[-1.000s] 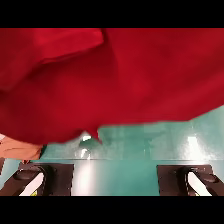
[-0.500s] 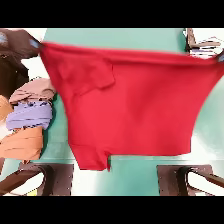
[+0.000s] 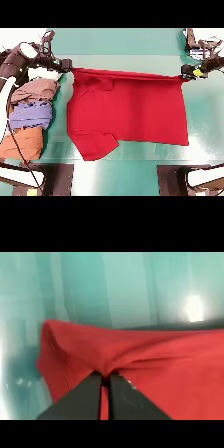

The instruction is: Fold the shirts.

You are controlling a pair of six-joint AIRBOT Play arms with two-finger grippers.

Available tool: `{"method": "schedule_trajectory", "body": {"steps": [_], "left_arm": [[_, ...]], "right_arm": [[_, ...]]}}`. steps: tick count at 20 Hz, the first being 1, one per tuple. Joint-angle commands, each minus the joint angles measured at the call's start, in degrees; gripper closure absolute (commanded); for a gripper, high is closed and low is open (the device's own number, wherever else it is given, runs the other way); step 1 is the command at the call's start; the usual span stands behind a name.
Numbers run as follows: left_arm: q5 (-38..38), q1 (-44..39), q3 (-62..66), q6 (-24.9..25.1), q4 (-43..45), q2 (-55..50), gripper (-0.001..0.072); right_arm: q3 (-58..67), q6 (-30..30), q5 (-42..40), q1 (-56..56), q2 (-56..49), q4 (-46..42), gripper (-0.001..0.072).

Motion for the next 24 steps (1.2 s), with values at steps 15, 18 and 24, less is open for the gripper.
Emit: {"method": "schedule_trajectory", "body": {"steps": [15,18,24], "left_arm": [[-14.4,0.1,-11.0,-3.2,1.8,-0.9,0.0215],[-17.5,0.0,-14.6,-3.3,4.8,7.0,0.0215],[-18.8,0.0,-44.7,-7.6,4.4,31.3,0.0215]], "right_arm": [[-20.3,0.0,-1.3,-0.1,8.1,-0.3,0.0344],[-20.4,-0.1,3.7,-0.2,13.8,-1.7,0.0344],[-20.4,-0.1,10.0,-0.2,25.2,-1.8,0.0221]]}}
